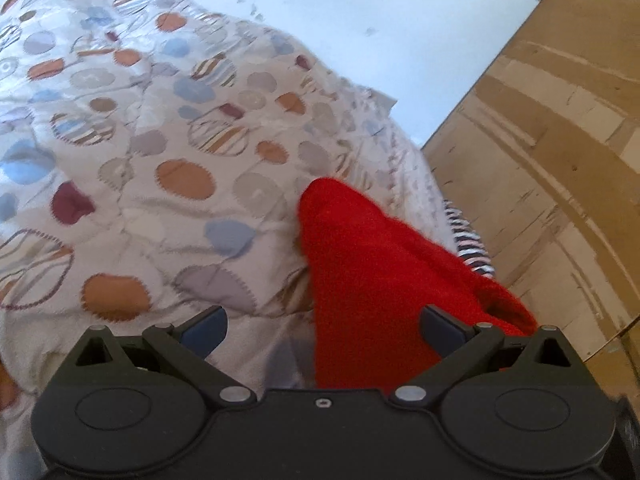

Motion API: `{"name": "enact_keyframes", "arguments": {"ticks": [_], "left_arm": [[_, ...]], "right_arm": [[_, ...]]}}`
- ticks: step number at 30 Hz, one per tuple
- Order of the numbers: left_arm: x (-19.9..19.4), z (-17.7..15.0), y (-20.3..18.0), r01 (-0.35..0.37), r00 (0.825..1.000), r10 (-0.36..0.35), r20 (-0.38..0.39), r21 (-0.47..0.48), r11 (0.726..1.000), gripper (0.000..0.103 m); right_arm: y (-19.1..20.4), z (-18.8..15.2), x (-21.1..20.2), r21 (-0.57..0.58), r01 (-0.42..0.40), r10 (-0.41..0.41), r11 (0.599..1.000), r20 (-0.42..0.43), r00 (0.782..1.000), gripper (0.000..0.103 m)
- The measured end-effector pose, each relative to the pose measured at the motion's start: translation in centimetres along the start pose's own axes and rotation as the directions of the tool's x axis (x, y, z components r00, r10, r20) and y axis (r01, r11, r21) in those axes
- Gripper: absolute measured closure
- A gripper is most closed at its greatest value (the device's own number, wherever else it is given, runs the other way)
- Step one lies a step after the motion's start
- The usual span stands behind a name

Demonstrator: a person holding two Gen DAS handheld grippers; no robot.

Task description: Fold small clothes

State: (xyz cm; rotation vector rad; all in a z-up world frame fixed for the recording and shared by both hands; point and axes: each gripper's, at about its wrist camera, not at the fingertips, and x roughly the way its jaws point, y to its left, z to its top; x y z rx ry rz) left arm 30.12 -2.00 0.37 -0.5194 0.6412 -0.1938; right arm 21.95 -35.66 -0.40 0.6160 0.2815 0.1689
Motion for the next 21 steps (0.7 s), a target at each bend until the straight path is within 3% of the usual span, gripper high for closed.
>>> {"name": "enact_keyframes", "arguments": {"ticks": [2,5,8,9,12,17,21], "left_arm": [[0.2,-0.1,-0.7,0.025,1.0,-0.026,0.009,0.03,0.999,0.001],[0.5,-0.7,-1.9,0.025,1.0,-0.025,0.006,0.091,0.996,0.001],[0.6,-1.3,-2.3,0.022,1.0,-0.023,0.005,0.122,0.992,0.001],[0.6,-1.5,-2.3,0.022,1.0,-0.023,0.002,0.132,0.991,0.001],[1.1,-2.4,-2.4,0.016,1.0,-0.012,-0.027,0.168,0.986,0.001],[1.7,-4.3,-1.8,0.034,0.999,-0.025,-0.048,0.179,0.983,0.001],[2.1,-5.1,-1.6,0.038,0.999,-0.031,-0.04,0.19,0.981,0.001]], "right_arm": [[-0.1,1.5,1.6,-0.03,0.019,-0.019,0.999,-0.01,1.0,0.025],[-0.6,3.5,5.7,-0.064,0.032,-0.038,0.997,-0.095,0.995,0.029],[-2.3,4.5,9.4,0.03,0.0,0.006,1.0,-0.197,0.98,0.031],[-2.8,4.7,10.2,0.053,0.004,0.008,0.999,-0.215,0.976,0.038],[-3.1,4.5,11.4,-0.043,0.053,-0.062,0.998,-0.234,0.97,0.078],[-2.9,1.6,10.5,-0.233,0.086,-0.137,0.969,-0.215,0.967,0.08],[-3.2,-0.3,10.3,-0.282,0.11,-0.165,0.953,-0.18,0.97,0.08]]}}
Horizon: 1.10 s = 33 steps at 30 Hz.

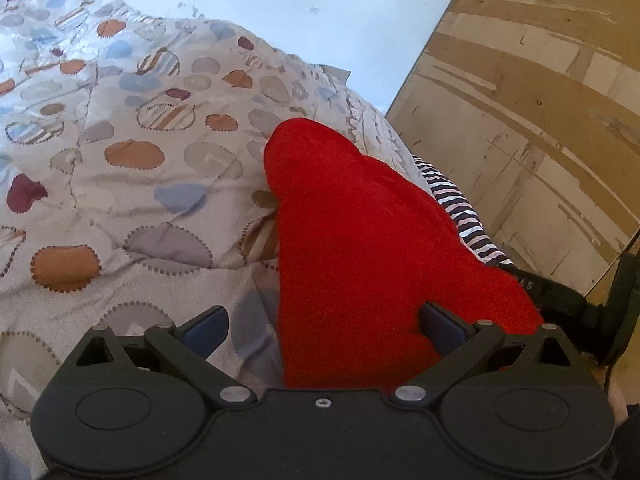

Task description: Fold small clothes

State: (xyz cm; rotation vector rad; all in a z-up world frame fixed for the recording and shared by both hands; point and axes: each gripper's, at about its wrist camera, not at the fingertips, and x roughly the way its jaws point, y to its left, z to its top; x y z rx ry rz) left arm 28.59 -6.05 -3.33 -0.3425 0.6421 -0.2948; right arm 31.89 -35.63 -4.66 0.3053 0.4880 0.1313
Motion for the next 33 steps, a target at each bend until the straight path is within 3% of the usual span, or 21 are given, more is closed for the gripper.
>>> {"name": "enact_keyframes", "arguments": {"ticks": [8,14,18,21,26,33], "left_arm": [[-0.3,0.4,-0.5,-0.027,1.0,0.027,0.006,0.006,1.0,0.001],[-0.7,1.2,-0.8,-0.048,0.999,0.047,0.014,0.02,0.999,0.001],[-0.8,1.2,-0.8,-0.055,0.998,0.054,0.015,0.026,0.998,0.001],[-0.8,1.0,-0.7,-0.051,0.999,0.051,0.016,0.015,0.999,0.001],[-0.7,1.0,-0.7,-0.051,0.999,0.05,0.016,0.014,0.999,0.001],[-0.7,0.6,0.0,-0.021,1.0,0.021,0.015,0.004,1.0,0.001]], "right_arm": [[-0.9,0.1,0.1,0.043,-0.009,0.008,0.999,0.011,1.0,0.072],[-1.8,0.9,-0.6,0.104,-0.026,0.024,0.994,0.016,1.0,0.058],[-1.9,3.1,-0.5,0.154,-0.031,0.026,0.988,0.033,0.999,0.029],[-1.8,4.5,0.7,0.182,-0.013,0.012,0.983,0.011,1.0,0.026],[-0.3,4.1,2.5,0.078,0.003,0.002,0.997,-0.069,0.998,0.024],[0.9,0.4,0.3,-0.073,0.035,-0.035,0.997,-0.002,0.999,0.017]]}}
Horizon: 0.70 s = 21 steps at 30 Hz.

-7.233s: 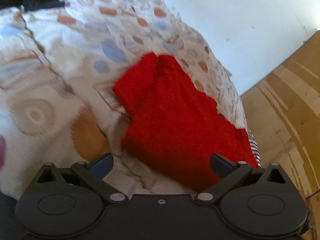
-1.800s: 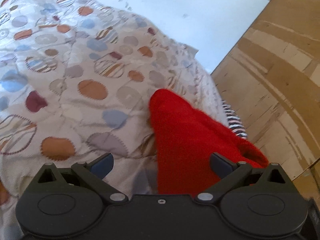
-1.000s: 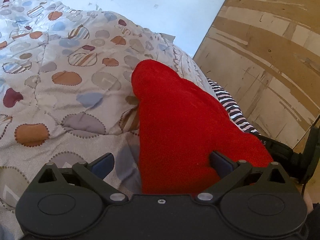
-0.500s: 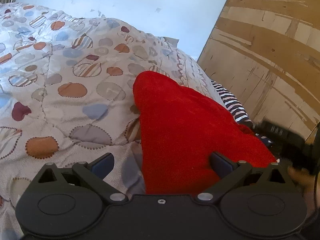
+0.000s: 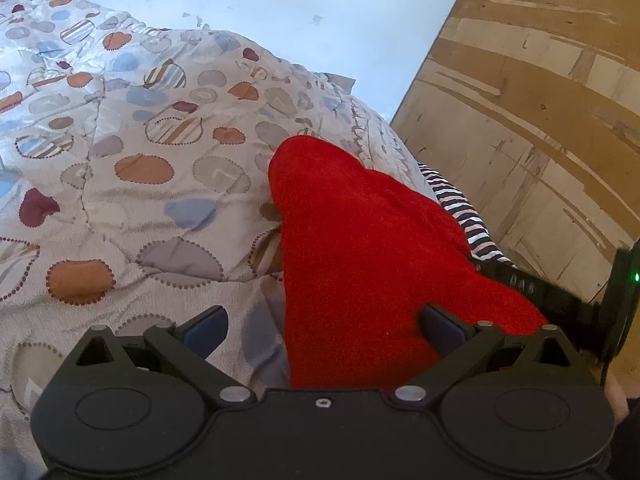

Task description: Fold small clothes

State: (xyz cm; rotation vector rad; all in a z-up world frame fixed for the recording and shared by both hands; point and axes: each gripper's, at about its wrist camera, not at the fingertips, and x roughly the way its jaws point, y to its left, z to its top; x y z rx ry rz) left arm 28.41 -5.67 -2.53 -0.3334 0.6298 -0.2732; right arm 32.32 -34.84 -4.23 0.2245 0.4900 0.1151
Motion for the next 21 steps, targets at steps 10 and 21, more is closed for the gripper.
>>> {"name": "enact_keyframes", "arguments": {"ticks": [10,21], "left_arm": [[-0.3,2.4,2.9,0.104,0.995,-0.104,0.001,-0.115,0.988,0.001],[5.1,7.0,5.1,0.098,0.993,-0.108,-0.052,-0.166,0.981,0.001]], "right_arm": [[-2.7,0.5,-0.5,0.144,-0.198,0.189,0.97,0.074,0.979,0.004],[-5.2,3.5,5.7,0.291,-0.308,0.323,0.906,-0.002,0.946,0.009]]}}
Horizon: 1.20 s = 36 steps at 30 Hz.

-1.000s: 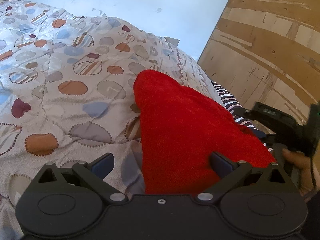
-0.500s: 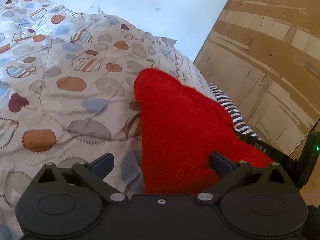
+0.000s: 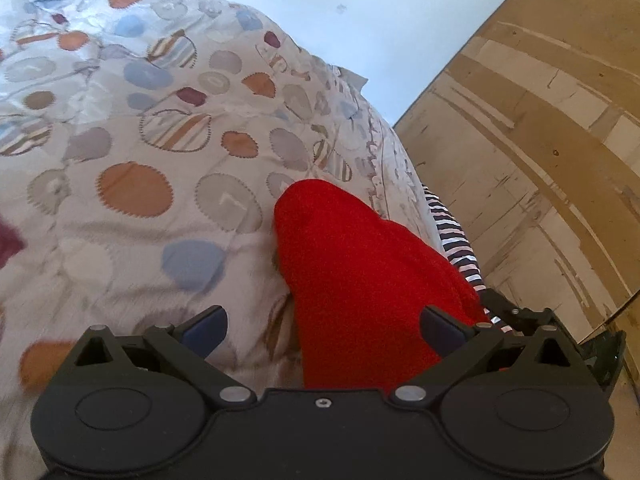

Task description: Fold small clothes

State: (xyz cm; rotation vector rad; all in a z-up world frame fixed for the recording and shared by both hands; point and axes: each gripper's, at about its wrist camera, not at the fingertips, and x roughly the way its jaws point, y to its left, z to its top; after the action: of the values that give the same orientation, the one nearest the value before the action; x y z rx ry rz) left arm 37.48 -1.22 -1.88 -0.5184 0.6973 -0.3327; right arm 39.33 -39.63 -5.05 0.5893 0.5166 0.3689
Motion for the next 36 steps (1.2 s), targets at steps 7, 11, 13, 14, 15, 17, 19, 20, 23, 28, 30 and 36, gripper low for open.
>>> {"name": "enact_keyframes", "arguments": {"ticks": [7,11,13,14,15,17,19,20,23,28,30,36], "left_arm": [[4.7,1.8,1.3,0.028,0.996,-0.03,-0.079,-0.027,0.999,0.001],[5.9,1.6,1.5,0.027,0.994,-0.03,-0.105,-0.032,0.999,0.002],[5.9,1.6,1.0,0.047,0.993,-0.047,-0.107,-0.001,0.999,0.012],[6.0,1.6,0.9,0.063,0.992,-0.062,-0.113,0.006,0.998,0.023],[6.1,1.5,0.7,0.086,0.988,-0.085,-0.126,0.002,0.996,0.035],[6.3,1.3,0.4,0.111,0.983,-0.11,-0.148,-0.002,0.994,0.052],[6.1,1.2,-0.6,0.097,0.985,-0.09,-0.146,0.046,0.994,0.062],[5.9,1.2,-1.2,0.089,0.987,-0.079,-0.14,0.069,0.994,0.069],[4.3,0.6,-2.8,0.071,0.994,-0.059,-0.088,0.145,0.987,0.073],[0.2,0.0,-5.5,0.048,0.999,-0.052,0.012,0.214,0.976,0.076],[-1.6,-0.3,-6.7,0.045,0.997,-0.058,0.048,0.234,0.971,0.076],[-7.6,-1.3,-10.1,0.03,0.987,-0.077,0.144,0.306,0.952,0.077]], "right_arm": [[-1.0,0.3,4.5,0.008,-0.076,0.076,0.997,-0.125,0.989,0.017],[-0.6,0.0,4.9,0.002,-0.105,0.105,0.994,-0.128,0.986,0.037],[0.0,-0.2,4.7,-0.039,-0.091,0.086,0.995,-0.118,0.989,0.045],[0.1,-0.3,4.5,-0.045,-0.084,0.079,0.995,-0.111,0.991,0.048],[0.2,-0.4,4.4,-0.047,-0.078,0.073,0.996,-0.102,0.992,0.052],[0.7,-0.5,3.8,-0.064,-0.076,0.07,0.995,-0.087,0.994,0.061],[1.8,-0.8,2.9,-0.118,-0.052,0.045,0.992,-0.059,0.997,0.063],[2.6,-1.0,2.5,-0.162,-0.037,0.03,0.986,-0.045,0.999,0.064],[5.0,-1.6,0.7,-0.282,0.001,0.002,0.959,0.011,1.0,0.066],[8.7,-2.2,-3.3,-0.388,0.018,0.031,0.922,0.121,0.992,0.067],[10.1,-2.3,-5.0,-0.413,0.021,0.052,0.911,0.165,0.985,0.067],[14.0,-3.0,-9.9,-0.443,0.019,0.118,0.896,0.281,0.952,0.068]]}}
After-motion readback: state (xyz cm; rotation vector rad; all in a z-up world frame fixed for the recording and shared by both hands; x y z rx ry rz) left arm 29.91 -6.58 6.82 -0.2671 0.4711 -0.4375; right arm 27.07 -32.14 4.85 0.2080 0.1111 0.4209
